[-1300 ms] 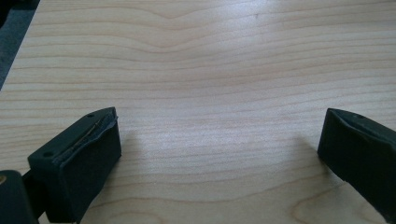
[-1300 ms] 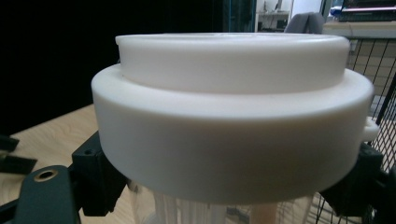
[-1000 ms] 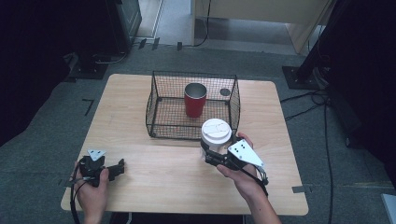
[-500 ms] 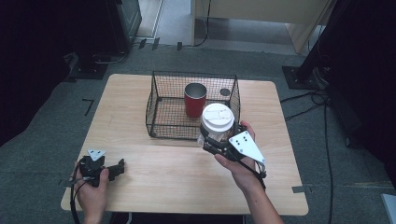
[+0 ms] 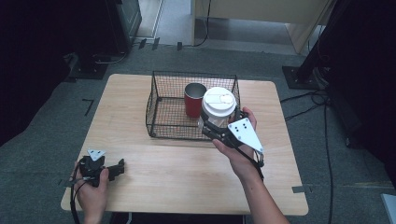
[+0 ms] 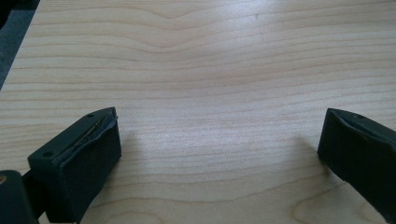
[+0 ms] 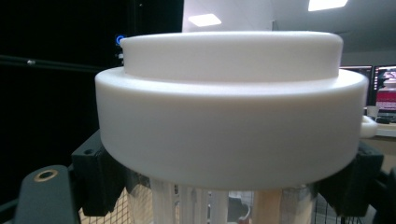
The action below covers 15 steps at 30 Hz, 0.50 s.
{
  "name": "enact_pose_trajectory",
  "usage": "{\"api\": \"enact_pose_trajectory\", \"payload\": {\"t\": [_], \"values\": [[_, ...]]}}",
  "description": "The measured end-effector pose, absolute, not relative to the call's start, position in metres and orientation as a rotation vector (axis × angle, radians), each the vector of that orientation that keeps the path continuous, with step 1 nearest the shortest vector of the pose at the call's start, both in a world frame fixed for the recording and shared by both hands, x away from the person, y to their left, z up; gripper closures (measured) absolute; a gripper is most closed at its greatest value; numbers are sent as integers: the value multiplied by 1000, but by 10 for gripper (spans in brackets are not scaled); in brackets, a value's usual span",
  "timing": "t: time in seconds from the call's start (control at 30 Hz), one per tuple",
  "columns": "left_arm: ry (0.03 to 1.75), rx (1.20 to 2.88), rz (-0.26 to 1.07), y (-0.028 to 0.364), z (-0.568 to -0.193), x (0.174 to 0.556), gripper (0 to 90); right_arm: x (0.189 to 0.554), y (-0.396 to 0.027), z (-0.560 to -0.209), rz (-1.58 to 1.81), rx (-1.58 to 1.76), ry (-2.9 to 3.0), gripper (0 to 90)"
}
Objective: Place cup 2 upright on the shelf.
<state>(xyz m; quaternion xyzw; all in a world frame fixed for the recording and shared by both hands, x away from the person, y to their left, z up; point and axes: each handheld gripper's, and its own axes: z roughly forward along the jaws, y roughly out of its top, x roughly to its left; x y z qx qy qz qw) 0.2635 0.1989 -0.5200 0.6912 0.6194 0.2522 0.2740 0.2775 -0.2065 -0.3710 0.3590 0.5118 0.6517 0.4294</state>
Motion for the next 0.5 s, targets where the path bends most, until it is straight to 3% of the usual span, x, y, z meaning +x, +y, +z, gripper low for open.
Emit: {"api": "enact_pose_trajectory", "payload": {"t": [0.5], "values": [[1665,1859,678,199,-520,263,0,302,-203,-352,1609,903,1219,160]]}}
